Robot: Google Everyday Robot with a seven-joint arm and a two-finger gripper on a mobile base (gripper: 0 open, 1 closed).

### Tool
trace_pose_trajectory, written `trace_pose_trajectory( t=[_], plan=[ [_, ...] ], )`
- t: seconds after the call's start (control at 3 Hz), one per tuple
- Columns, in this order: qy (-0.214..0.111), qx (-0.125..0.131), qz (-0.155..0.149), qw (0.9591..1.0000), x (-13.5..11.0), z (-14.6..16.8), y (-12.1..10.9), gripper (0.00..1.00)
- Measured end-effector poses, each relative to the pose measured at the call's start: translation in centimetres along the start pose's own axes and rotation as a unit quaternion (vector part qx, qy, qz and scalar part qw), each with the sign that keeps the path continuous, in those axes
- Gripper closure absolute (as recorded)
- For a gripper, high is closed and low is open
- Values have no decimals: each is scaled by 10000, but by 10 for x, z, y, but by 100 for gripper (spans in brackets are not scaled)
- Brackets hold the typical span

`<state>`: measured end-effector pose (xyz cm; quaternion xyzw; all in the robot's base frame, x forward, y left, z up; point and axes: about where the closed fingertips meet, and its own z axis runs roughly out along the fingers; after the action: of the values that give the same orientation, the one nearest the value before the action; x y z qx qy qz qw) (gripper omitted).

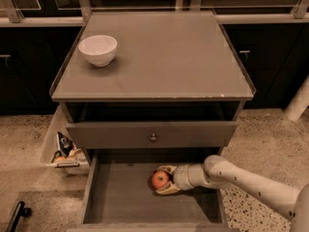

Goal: Pick apple from middle drawer and place on counter

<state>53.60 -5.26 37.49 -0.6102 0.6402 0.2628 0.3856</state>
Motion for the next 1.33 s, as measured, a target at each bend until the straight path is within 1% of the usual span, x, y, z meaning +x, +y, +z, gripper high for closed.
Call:
trace_pose_trajectory(
  t=[0.33,0.67,1.0,1.33],
  plan=[
    [0,-1,0,10000,0,0,0,88],
    [2,-15,9,10000,0,0,1,100],
    [-81,-101,8,9999,-11,-10,7,100],
    [-145,-205,-120,9996,-36,-32,15,100]
  ],
)
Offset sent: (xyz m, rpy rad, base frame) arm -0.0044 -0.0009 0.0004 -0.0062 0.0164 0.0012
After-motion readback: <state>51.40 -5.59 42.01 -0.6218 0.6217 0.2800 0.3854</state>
